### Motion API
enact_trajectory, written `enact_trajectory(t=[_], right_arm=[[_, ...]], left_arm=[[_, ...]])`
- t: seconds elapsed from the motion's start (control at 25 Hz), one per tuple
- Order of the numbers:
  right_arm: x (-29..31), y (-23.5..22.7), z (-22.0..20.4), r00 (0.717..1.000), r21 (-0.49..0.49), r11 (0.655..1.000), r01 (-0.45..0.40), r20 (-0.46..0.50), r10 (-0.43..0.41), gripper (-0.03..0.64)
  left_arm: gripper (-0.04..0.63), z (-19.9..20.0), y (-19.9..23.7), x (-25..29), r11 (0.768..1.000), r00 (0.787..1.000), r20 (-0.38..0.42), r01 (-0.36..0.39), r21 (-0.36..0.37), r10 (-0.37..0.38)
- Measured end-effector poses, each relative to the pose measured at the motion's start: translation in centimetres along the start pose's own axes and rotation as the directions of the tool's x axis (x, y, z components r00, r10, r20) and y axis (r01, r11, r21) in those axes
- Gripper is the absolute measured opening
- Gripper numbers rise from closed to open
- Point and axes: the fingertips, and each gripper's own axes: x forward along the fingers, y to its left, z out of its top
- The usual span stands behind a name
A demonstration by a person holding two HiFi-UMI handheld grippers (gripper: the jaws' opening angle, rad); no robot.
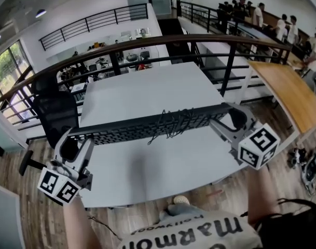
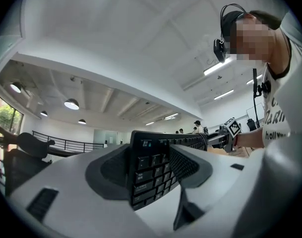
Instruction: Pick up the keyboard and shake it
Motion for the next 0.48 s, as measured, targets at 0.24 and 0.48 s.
enact_trajectory(t=[0.24,0.48], right_arm=[[2.2,-1.8,-6.9,0.99,0.089,0.996,-0.03,-0.134,0.042,0.261],[3.2,-4.0,-12.3,0.966,0.18,0.982,-0.052,-0.241,0.095,0.261]], left_arm=[[0.238,-7.0,0.2,2.3,0.994,0.994,-0.112,-0.033,-0.102,0.022],[0.238,-11.8,-0.4,4.9,0.983,0.978,-0.208,-0.063,-0.173,0.026]])
